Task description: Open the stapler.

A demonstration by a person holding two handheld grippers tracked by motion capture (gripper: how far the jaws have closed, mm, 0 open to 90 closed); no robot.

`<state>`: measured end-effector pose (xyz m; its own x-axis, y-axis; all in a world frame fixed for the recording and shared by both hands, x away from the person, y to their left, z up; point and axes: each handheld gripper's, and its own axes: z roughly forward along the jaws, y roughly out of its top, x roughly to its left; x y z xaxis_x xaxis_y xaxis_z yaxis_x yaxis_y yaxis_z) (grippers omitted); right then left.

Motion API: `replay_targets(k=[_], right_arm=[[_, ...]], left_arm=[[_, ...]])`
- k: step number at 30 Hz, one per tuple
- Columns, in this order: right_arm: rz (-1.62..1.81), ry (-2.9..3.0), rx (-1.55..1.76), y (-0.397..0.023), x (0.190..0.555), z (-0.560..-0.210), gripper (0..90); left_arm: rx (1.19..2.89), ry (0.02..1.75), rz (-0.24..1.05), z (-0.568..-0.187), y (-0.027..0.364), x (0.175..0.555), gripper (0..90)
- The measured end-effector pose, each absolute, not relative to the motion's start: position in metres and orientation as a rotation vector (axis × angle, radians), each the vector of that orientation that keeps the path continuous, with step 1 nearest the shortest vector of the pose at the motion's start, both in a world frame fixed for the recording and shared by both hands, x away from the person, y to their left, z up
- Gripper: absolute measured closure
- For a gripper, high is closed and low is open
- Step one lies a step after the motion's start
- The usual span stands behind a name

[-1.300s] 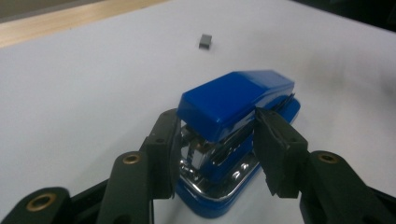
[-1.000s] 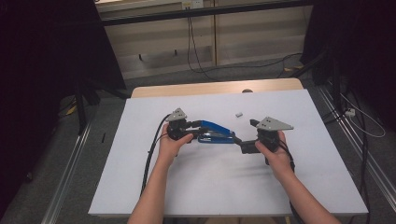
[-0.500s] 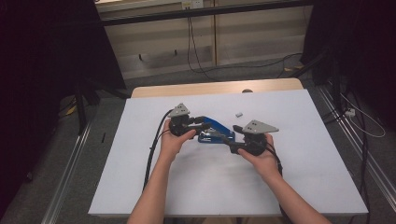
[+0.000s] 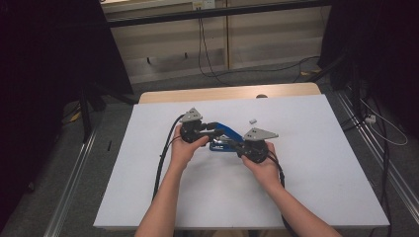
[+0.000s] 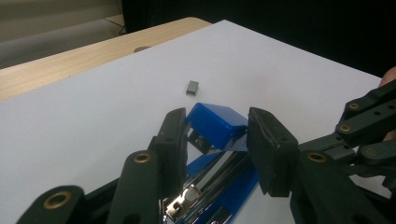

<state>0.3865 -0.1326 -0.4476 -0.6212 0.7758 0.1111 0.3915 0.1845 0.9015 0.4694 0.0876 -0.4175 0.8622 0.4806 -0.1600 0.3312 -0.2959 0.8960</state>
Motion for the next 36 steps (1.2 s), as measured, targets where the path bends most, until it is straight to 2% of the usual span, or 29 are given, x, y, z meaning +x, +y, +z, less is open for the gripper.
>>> replay_targets(k=[36], right_arm=[[1.401,2.000,1.229,-0.095,0.420,-0.458,90.0]], left_arm=[[1.886,0.617,0.143,-0.414,0.084,0.470,59.5]])
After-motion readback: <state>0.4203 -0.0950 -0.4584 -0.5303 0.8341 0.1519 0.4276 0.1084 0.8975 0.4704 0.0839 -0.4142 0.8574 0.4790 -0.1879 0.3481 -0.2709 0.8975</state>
